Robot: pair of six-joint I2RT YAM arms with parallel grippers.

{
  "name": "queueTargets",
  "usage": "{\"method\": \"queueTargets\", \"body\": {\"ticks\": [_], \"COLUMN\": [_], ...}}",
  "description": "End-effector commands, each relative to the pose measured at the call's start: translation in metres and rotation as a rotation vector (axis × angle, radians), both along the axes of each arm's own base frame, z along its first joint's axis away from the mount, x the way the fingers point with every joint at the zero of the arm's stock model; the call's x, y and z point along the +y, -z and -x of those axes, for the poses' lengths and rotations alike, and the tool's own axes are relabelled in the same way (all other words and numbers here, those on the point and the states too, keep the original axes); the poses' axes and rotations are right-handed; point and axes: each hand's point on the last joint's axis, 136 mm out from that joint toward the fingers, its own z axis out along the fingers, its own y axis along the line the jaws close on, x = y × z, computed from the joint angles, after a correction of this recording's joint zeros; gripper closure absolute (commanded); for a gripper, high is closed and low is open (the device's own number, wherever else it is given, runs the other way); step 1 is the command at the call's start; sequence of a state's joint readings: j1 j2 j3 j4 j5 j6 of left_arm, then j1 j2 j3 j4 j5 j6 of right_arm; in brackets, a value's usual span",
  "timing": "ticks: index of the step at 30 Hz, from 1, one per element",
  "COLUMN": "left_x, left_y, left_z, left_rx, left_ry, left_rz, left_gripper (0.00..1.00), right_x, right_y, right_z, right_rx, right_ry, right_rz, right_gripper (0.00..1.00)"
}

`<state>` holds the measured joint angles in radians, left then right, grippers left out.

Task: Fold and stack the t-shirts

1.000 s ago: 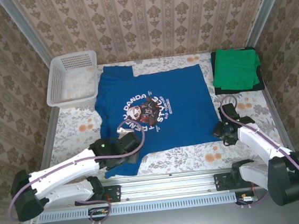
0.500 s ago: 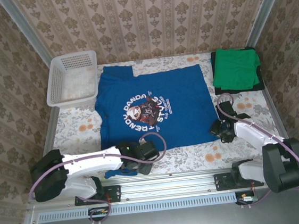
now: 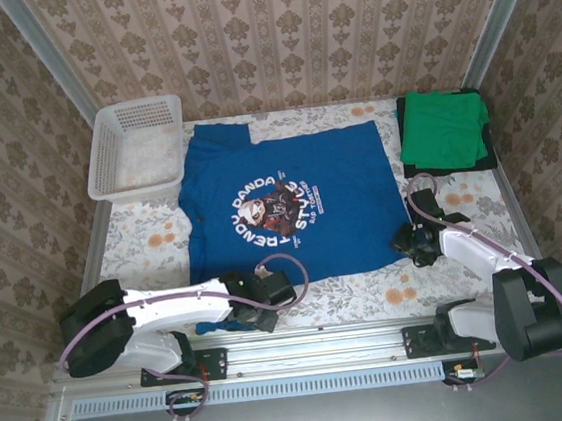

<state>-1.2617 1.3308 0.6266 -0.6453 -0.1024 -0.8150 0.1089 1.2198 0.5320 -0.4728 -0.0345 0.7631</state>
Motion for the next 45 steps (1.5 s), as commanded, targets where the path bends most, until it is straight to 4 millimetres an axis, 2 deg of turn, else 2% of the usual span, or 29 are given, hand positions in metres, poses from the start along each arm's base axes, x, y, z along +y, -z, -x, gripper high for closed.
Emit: {"method": "queueTargets", "body": {"ticks": [1, 4, 7, 11, 14, 17, 21, 26, 28, 30, 31, 33, 35, 37, 38, 39, 40, 42, 44, 45], "left_x": [0.013, 0.007, -0.007, -0.013, -0.018, -0.023, -0.026, -0.044, -0.051, -0.054, -0.056, -0.058, -0.055, -0.034, -0.021, -0.001, 0.016, 0.042, 0.056, 0.059], "left_y": [0.001, -0.009, -0.028, -0.055, -0.073, -0.097, -0.122, -0.13, -0.122, -0.112, -0.107, -0.104, -0.112, -0.124, -0.129, -0.135, -0.139, -0.147, -0.153, -0.155], "left_z": [0.003, 0.0, -0.008, -0.029, -0.049, -0.079, -0.135, -0.201, -0.229, -0.254, -0.264, -0.275, -0.279, -0.285, -0.286, -0.288, -0.285, -0.273, -0.25, -0.238], "left_rx": [0.002, -0.015, -0.045, -0.097, -0.131, -0.185, -0.238, -0.215, -0.18, -0.137, -0.112, -0.086, -0.107, -0.183, -0.201, -0.219, -0.244, -0.303, -0.346, -0.374], "left_ry": [-0.026, -0.018, -0.002, 0.006, 0.019, 0.044, 0.063, 0.124, 0.129, 0.109, 0.102, 0.088, 0.082, -0.029, -0.106, -0.189, -0.247, -0.308, -0.312, -0.305], "left_rz": [-0.008, 0.047, 0.126, 0.169, 0.202, 0.225, 0.249, 0.29, 0.301, 0.318, 0.332, 0.342, 0.358, 0.34, 0.348, 0.366, 0.368, 0.325, 0.285, 0.271], "left_gripper": [0.84, 0.91, 0.99, 1.0, 1.0, 1.0, 1.0, 0.99, 0.94, 0.82, 0.82, 0.76, 0.68, 0.56, 0.49, 0.22, 0.04, 0.0, 0.0, 0.0], "right_x": [0.002, 0.004, 0.004, 0.002, 0.003, 0.004, 0.003, 0.005, 0.007, 0.011, 0.011, 0.013, 0.014, 0.016, 0.017, 0.019, 0.019, 0.021, 0.019, 0.02], "right_y": [0.002, 0.0, -0.01, -0.025, -0.036, -0.049, -0.064, -0.069, -0.072, -0.064, -0.062, -0.057, -0.052, -0.046, -0.042, -0.039, -0.034, -0.028, -0.023, -0.024], "right_z": [0.002, 0.001, 0.001, 0.003, -0.001, -0.01, -0.033, -0.069, -0.085, -0.097, -0.102, -0.11, -0.116, -0.12, -0.12, -0.119, -0.117, -0.114, -0.108, -0.113], "right_rx": [0.017, 0.008, -0.012, -0.046, -0.059, -0.085, -0.112, -0.115, -0.121, -0.1, -0.095, -0.081, -0.066, -0.051, -0.039, -0.027, -0.01, -0.004, 0.012, -0.009], "right_ry": [-0.011, -0.016, -0.02, -0.027, -0.044, -0.064, -0.079, -0.097, -0.11, -0.126, -0.133, -0.144, -0.159, -0.172, -0.186, -0.199, -0.199, -0.201, -0.201, -0.208], "right_rz": [-0.002, -0.013, -0.01, 0.005, 0.006, 0.01, 0.035, 0.047, 0.051, 0.046, 0.047, 0.049, 0.046, 0.049, 0.051, 0.052, 0.051, 0.039, 0.034, 0.033], "right_gripper": [0.61, 0.72, 0.82, 0.95, 0.97, 0.97, 0.98, 0.97, 0.97, 0.97, 0.97, 0.97, 0.97, 0.97, 0.98, 0.98, 0.98, 0.99, 0.98, 0.98]}}
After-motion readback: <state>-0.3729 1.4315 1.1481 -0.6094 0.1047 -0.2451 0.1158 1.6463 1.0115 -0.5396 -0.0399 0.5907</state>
